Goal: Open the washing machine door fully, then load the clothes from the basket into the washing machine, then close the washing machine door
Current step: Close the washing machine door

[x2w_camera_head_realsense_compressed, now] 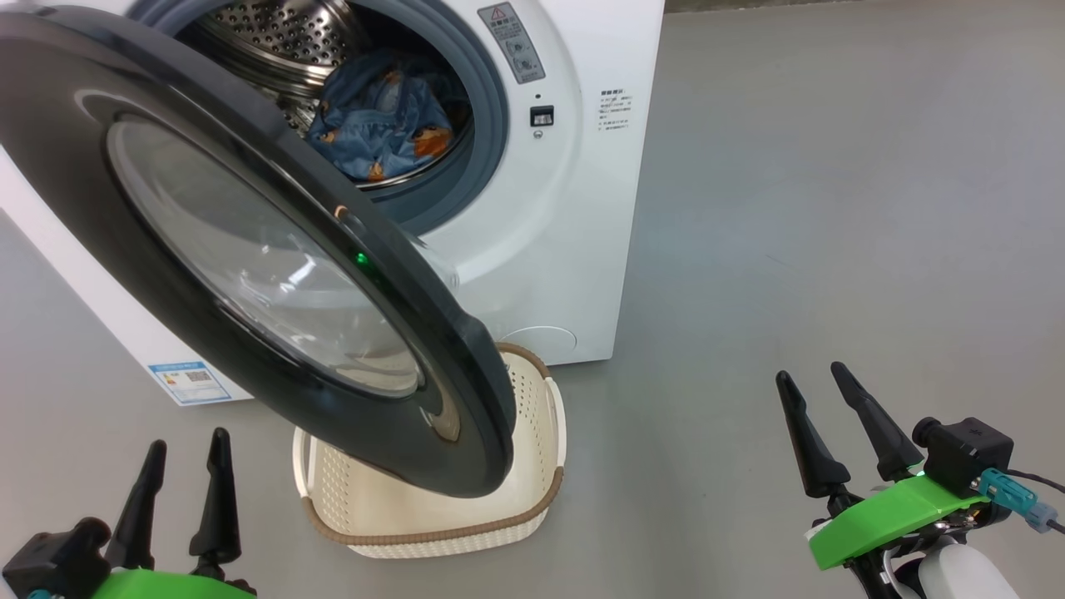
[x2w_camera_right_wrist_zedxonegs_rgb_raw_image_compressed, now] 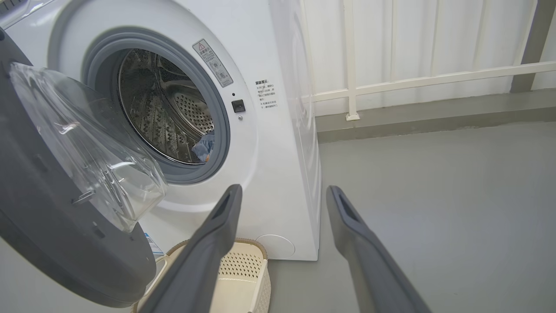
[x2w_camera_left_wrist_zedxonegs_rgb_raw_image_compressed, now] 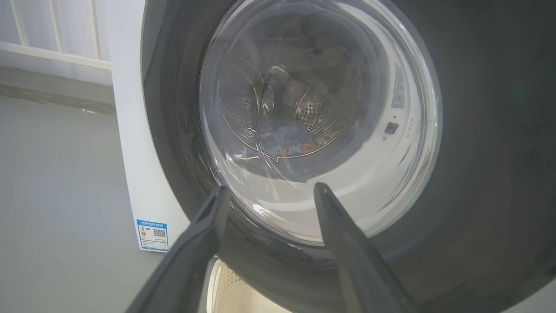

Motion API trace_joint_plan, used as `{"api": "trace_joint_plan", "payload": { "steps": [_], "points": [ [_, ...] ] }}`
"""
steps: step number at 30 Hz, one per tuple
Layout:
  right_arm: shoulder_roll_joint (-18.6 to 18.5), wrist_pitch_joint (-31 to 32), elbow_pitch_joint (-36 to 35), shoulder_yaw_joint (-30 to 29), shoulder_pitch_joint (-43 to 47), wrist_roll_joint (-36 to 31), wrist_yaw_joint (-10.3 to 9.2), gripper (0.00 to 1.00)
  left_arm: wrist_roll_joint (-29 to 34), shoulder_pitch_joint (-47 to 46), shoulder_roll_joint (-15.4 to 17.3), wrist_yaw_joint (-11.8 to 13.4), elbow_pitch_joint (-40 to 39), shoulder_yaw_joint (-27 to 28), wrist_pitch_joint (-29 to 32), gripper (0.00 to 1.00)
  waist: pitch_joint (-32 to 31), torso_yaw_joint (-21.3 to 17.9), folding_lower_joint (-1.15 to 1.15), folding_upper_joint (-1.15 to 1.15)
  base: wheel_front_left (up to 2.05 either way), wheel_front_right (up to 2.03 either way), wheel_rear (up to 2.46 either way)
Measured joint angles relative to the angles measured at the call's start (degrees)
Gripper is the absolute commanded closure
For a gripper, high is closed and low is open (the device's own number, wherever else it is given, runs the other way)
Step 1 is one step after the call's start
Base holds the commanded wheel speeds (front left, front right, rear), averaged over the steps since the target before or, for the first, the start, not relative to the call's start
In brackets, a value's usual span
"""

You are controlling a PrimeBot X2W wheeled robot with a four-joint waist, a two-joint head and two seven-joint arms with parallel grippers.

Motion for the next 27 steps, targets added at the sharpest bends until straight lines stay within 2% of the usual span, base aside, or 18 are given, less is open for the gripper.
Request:
{"api": "trace_joint_plan", "payload": {
  "steps": [25, 26, 27],
  "points": [
    [-0.01, 0.0, 0.02, 0.02, -0.01, -0.08, 0.0, 0.0, 1.65, 0.03, -1.22, -0.03, -1.03, 0.45, 0.0, 0.0, -0.35, 0.84, 0.0, 0.0, 0.0, 0.0, 0.0],
    [-0.01, 0.0, 0.02, 0.04, -0.01, -0.08, 0.0, 0.11, 1.64, 0.03, -1.22, -0.03, -1.03, 0.38, 0.0, 0.0, -0.4, 0.98, 0.0, 0.0, 0.0, 0.0, 0.0],
    [0.0, 0.0, 0.02, 0.05, -0.01, -0.08, 0.0, 0.34, 1.65, 0.03, -1.23, -0.03, -1.04, 0.29, 0.0, 0.0, -0.45, 1.16, 0.0, 0.0, 0.0, 0.0, 0.0]
  ]
}}
